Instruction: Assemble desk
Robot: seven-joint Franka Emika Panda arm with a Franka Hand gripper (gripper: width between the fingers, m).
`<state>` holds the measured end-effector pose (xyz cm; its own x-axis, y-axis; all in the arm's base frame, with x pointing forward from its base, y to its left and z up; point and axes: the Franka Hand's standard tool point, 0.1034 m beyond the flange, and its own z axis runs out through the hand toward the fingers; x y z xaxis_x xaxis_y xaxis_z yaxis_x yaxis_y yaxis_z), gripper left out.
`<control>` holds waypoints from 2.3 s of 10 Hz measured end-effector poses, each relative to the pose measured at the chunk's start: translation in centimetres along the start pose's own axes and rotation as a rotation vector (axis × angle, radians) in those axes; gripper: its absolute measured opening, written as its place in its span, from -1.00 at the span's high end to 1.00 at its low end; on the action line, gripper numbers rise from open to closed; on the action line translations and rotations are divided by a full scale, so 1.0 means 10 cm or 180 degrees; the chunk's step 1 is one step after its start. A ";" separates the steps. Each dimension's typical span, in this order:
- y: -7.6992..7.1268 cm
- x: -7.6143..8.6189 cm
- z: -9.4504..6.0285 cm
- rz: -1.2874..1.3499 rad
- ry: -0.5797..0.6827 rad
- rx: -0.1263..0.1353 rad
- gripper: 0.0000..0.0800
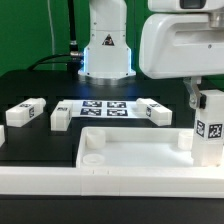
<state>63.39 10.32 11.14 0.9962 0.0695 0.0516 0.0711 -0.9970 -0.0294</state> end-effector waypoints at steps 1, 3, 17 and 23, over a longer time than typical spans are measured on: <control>0.00 0.00 0.00 0.0309 0.0016 0.0027 0.28; 0.00 0.00 0.00 0.1010 0.0027 0.0055 0.28; -0.07 -0.02 0.02 0.1096 0.0015 0.0018 -0.61; -0.12 0.00 0.00 -0.0694 0.0027 -0.0046 -0.62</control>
Offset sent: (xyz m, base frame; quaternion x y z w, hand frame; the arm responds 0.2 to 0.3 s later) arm -0.0072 0.0045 -0.0038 -0.0035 -0.0164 0.2091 0.9778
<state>63.35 11.54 11.16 0.9569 0.2835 0.0634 0.2842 -0.9588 -0.0025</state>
